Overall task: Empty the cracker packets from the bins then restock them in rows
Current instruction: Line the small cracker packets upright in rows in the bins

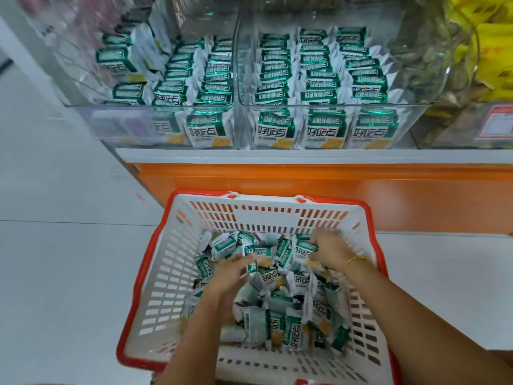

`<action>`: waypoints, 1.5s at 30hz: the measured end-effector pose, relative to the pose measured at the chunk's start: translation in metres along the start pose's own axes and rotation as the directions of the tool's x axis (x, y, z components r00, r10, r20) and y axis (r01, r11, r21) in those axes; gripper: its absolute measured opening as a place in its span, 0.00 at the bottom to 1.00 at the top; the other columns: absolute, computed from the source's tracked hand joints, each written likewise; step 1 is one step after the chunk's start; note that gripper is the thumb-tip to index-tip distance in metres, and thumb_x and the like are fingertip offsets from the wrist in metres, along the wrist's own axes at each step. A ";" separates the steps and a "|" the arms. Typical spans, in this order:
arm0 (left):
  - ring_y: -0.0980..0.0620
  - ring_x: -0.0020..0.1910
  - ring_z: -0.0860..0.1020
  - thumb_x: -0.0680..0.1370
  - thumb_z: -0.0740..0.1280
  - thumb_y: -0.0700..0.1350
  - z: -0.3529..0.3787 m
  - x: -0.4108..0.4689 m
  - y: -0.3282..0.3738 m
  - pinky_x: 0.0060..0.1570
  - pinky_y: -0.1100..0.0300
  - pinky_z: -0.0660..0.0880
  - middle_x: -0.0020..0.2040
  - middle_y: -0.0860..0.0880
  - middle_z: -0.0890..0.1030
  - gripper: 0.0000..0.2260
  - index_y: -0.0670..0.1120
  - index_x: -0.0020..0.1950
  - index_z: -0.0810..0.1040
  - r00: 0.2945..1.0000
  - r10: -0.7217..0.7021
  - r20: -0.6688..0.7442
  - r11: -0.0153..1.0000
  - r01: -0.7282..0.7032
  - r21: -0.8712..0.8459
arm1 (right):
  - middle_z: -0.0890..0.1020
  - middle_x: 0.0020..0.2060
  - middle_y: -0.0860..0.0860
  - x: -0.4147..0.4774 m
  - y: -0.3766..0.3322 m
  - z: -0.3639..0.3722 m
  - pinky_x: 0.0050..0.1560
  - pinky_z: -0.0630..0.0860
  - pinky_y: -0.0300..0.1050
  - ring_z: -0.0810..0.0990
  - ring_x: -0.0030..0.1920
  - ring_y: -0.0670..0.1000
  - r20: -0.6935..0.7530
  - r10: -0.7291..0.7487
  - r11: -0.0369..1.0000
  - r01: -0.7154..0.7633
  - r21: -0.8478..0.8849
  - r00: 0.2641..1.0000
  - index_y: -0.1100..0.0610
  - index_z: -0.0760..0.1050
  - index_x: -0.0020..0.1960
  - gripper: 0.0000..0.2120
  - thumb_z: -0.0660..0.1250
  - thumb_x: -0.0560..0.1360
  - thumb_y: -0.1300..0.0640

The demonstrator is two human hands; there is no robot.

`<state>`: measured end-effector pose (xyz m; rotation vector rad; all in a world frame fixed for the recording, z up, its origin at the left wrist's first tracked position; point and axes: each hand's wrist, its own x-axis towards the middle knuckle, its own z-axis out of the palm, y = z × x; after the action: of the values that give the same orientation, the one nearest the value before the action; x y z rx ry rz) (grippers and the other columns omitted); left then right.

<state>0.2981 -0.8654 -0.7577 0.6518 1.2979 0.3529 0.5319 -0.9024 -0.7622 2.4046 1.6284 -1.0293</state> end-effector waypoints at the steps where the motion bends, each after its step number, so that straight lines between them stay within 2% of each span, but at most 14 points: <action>1: 0.51 0.60 0.72 0.75 0.70 0.48 -0.003 -0.006 0.004 0.54 0.55 0.71 0.66 0.51 0.71 0.17 0.45 0.62 0.76 1.000 0.009 0.011 0.999 -0.008 -0.051 | 0.78 0.55 0.53 0.000 -0.006 -0.009 0.52 0.72 0.40 0.76 0.54 0.50 0.012 0.003 0.998 -0.004 0.067 1.000 0.59 0.72 0.64 0.20 0.71 0.75 0.55; 3: 0.52 0.59 0.73 0.75 0.70 0.51 -0.007 -0.022 0.015 0.59 0.50 0.72 0.65 0.53 0.69 0.13 0.48 0.57 0.79 0.998 0.033 0.044 0.990 -0.026 -0.139 | 0.79 0.39 0.47 -0.007 -0.022 -0.030 0.39 0.74 0.38 0.77 0.37 0.44 0.096 -0.015 0.904 -0.028 0.427 0.995 0.55 0.75 0.59 0.16 0.72 0.74 0.54; 5: 0.47 0.70 0.66 0.76 0.69 0.49 -0.010 -0.036 0.026 0.61 0.50 0.71 0.71 0.53 0.64 0.18 0.48 0.65 0.75 0.992 0.092 0.083 0.966 -0.069 -0.249 | 0.74 0.27 0.44 -0.021 -0.040 -0.051 0.25 0.66 0.34 0.69 0.23 0.41 0.186 -0.100 0.599 -0.090 0.796 0.977 0.52 0.72 0.59 0.15 0.71 0.74 0.58; 7: 0.48 0.70 0.66 0.78 0.66 0.44 -0.012 -0.055 0.038 0.54 0.53 0.75 0.68 0.51 0.67 0.15 0.44 0.64 0.70 0.982 0.154 0.110 0.932 -0.107 -0.345 | 0.74 0.27 0.44 -0.037 -0.058 -0.071 0.22 0.62 0.31 0.66 0.22 0.41 0.173 -0.205 0.344 -0.094 0.934 0.963 0.55 0.72 0.62 0.16 0.69 0.75 0.60; 10: 0.56 0.50 0.81 0.78 0.62 0.41 -0.012 -0.085 0.055 0.52 0.55 0.79 0.49 0.52 0.82 0.04 0.41 0.48 0.71 0.941 0.294 0.169 0.915 -0.226 -0.334 | 0.72 0.23 0.43 -0.058 -0.088 -0.090 0.21 0.59 0.31 0.65 0.22 0.41 0.104 -0.321 0.216 -0.034 0.976 0.941 0.62 0.72 0.61 0.18 0.69 0.73 0.60; 14: 0.58 0.44 0.83 0.78 0.61 0.38 -0.012 -0.113 0.073 0.47 0.61 0.80 0.47 0.50 0.84 0.09 0.45 0.47 0.81 0.883 0.434 0.178 0.887 -0.385 -0.255 | 0.71 0.25 0.44 -0.074 -0.113 -0.093 0.22 0.60 0.31 0.65 0.24 0.41 0.040 -0.387 0.233 0.055 0.971 0.921 0.65 0.75 0.57 0.21 0.72 0.68 0.55; 19: 0.53 0.58 0.79 0.75 0.66 0.44 -0.016 -0.134 0.093 0.58 0.56 0.76 0.59 0.48 0.81 0.16 0.44 0.62 0.75 0.858 0.482 0.179 0.876 -0.478 -0.069 | 0.73 0.30 0.46 -0.086 -0.124 -0.094 0.25 0.63 0.32 0.68 0.28 0.42 -0.027 -0.371 0.186 0.102 0.977 0.928 0.60 0.79 0.51 0.11 0.71 0.71 0.56; 24: 0.51 0.56 0.80 0.66 0.78 0.48 -0.024 -0.162 0.128 0.50 0.60 0.79 0.62 0.46 0.79 0.32 0.41 0.67 0.72 0.841 0.510 0.180 0.839 -0.533 0.109 | 0.79 0.40 0.47 -0.104 -0.145 -0.111 0.27 0.71 0.33 0.80 0.34 0.46 -0.086 -0.403 0.086 0.132 0.988 0.911 0.58 0.76 0.55 0.15 0.70 0.70 0.55; 27: 0.52 0.52 0.82 0.72 0.72 0.41 -0.031 -0.181 0.144 0.49 0.57 0.81 0.51 0.50 0.84 0.10 0.46 0.52 0.81 0.838 0.534 0.114 0.834 -0.544 0.089 | 0.79 0.43 0.51 -0.117 -0.159 -0.122 0.31 0.75 0.34 0.82 0.35 0.47 -0.118 -0.466 0.048 0.159 0.986 0.877 0.58 0.74 0.55 0.15 0.70 0.69 0.57; 29: 0.54 0.46 0.83 0.74 0.69 0.37 -0.038 -0.192 0.153 0.45 0.58 0.81 0.44 0.53 0.85 0.08 0.50 0.42 0.82 0.834 0.545 0.082 0.829 -0.551 0.094 | 0.79 0.45 0.55 -0.125 -0.165 -0.129 0.32 0.76 0.34 0.80 0.34 0.47 -0.157 -0.494 0.046 0.206 0.978 0.855 0.58 0.75 0.55 0.16 0.70 0.68 0.58; 32: 0.49 0.44 0.84 0.71 0.72 0.38 -0.055 -0.201 0.170 0.45 0.56 0.82 0.45 0.49 0.85 0.09 0.48 0.48 0.78 0.828 0.560 0.038 0.814 -0.558 0.160 | 0.74 0.45 0.60 -0.134 -0.168 -0.143 0.35 0.76 0.36 0.77 0.33 0.47 -0.214 -0.495 0.102 0.301 0.948 0.842 0.56 0.75 0.58 0.20 0.72 0.67 0.58; 37: 0.48 0.42 0.84 0.66 0.75 0.43 -0.068 -0.204 0.188 0.48 0.55 0.81 0.45 0.47 0.86 0.20 0.39 0.55 0.77 0.815 0.577 0.049 0.745 -0.551 0.375 | 0.73 0.40 0.61 -0.145 -0.181 -0.169 0.40 0.76 0.37 0.76 0.33 0.49 -0.286 -0.528 0.367 0.519 0.772 0.800 0.49 0.77 0.53 0.19 0.74 0.63 0.53; 39: 0.48 0.43 0.84 0.69 0.74 0.41 -0.066 -0.200 0.193 0.51 0.53 0.80 0.45 0.47 0.86 0.15 0.39 0.53 0.79 0.811 0.581 0.063 0.725 -0.552 0.412 | 0.73 0.40 0.64 -0.145 -0.190 -0.178 0.39 0.76 0.38 0.76 0.32 0.49 -0.324 -0.550 0.398 0.583 0.708 0.770 0.51 0.77 0.53 0.19 0.74 0.63 0.55; 45: 0.47 0.49 0.82 0.76 0.66 0.35 -0.060 -0.191 0.205 0.51 0.56 0.79 0.49 0.44 0.85 0.09 0.41 0.54 0.82 0.778 0.600 0.187 0.670 -0.616 0.414 | 0.76 0.32 0.43 -0.122 -0.205 -0.194 0.35 0.77 0.39 0.75 0.29 0.45 -0.316 -0.565 0.404 0.589 0.700 0.763 0.54 0.72 0.57 0.27 0.76 0.60 0.57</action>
<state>0.2158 -0.8040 -0.4895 1.5122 1.0975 0.5855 0.4267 -0.8327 -0.4818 2.1787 2.5381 -2.2400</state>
